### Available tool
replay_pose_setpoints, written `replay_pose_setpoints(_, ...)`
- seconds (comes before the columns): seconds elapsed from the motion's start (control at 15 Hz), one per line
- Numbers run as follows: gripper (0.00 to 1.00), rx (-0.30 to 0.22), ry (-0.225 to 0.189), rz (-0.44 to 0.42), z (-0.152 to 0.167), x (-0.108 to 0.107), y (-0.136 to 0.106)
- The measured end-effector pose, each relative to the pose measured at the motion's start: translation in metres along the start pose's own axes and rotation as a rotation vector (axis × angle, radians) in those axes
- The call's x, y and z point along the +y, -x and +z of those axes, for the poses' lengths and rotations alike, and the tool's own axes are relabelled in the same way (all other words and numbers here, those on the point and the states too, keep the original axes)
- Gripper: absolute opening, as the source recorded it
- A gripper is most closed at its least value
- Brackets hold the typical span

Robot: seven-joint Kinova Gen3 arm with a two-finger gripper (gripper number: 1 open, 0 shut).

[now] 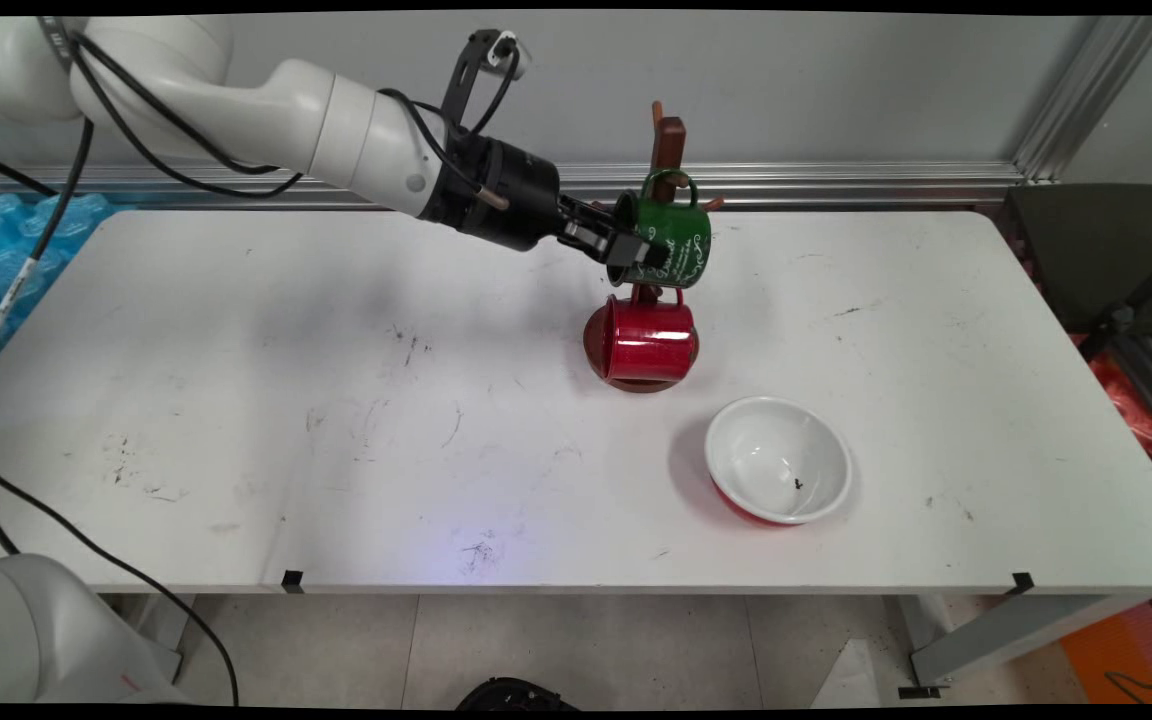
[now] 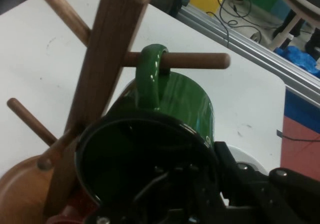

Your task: Place the picked object on the table

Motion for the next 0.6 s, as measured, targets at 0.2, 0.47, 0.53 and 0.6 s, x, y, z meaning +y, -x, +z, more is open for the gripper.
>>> replay_pose_setpoints(0.2,0.0,-0.005,0.009,-0.002,-0.003,0.006,-0.002)
replay_pose_setpoints(0.47,0.0,-0.007,0.024,-0.007,-0.007,0.016,-0.006)
replay_pose_setpoints(0.53,0.0,-0.008,0.028,-0.008,-0.009,0.018,-0.008)
replay_pose_setpoints(0.6,0.0,-0.008,0.033,-0.008,-0.01,0.022,-0.01)
